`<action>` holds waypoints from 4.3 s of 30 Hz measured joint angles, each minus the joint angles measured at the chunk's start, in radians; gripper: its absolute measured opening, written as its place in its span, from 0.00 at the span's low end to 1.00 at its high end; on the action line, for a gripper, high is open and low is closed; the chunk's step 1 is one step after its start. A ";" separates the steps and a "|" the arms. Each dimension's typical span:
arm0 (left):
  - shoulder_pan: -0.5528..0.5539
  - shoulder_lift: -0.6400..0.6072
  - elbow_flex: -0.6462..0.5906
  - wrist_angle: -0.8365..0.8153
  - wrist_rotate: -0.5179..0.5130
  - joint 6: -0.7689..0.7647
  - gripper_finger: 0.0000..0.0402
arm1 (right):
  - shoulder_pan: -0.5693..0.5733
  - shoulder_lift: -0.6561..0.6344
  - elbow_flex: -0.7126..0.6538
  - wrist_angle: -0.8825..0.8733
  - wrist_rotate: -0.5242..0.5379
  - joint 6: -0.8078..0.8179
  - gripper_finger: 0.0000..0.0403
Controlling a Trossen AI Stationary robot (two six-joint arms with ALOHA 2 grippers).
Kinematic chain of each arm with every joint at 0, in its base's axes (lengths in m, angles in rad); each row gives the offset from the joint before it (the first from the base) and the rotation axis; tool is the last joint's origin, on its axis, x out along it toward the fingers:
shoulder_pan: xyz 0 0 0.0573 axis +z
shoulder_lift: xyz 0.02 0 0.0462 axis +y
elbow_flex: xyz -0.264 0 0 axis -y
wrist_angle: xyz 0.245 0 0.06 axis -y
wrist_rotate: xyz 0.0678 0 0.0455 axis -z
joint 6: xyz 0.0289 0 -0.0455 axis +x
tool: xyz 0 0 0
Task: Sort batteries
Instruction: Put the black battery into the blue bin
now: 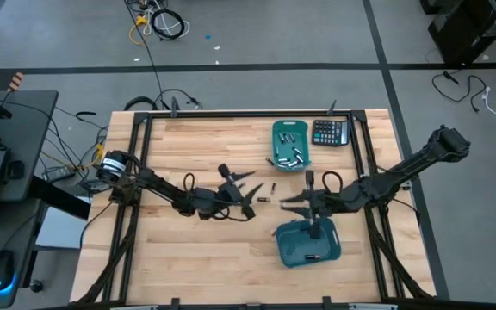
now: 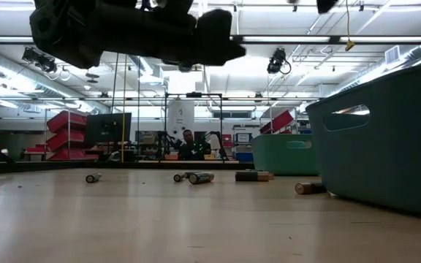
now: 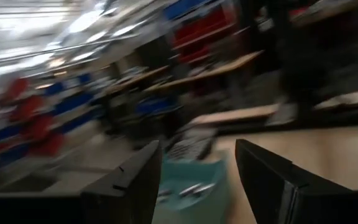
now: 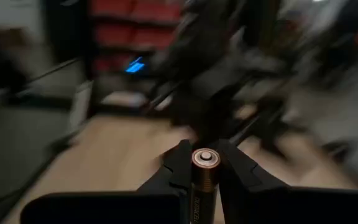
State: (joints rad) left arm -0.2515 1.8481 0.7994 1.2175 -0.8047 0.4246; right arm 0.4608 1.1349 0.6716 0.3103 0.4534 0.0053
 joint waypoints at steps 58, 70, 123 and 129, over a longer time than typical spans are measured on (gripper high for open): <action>-0.039 -0.226 0.000 -0.553 -0.314 -0.062 0.52 | -0.106 -0.173 0.352 -0.630 -0.002 0.042 0.10; 0.120 -0.264 0.000 -1.072 0.328 -0.469 0.49 | -0.126 -0.172 0.224 -0.769 -0.003 0.177 0.03; 0.197 -0.147 -0.074 -0.753 0.410 -0.364 0.02 | -0.189 -0.133 0.218 -0.514 0.023 -0.118 0.00; 0.197 -0.154 -0.072 -0.388 0.453 -0.178 0.02 | -0.186 -0.033 0.151 -0.249 -0.048 -0.180 0.00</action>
State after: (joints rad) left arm -0.0544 1.6940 0.7269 0.8299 -0.3515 0.2465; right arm 0.2752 1.1020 0.8224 0.0613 0.4054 -0.1749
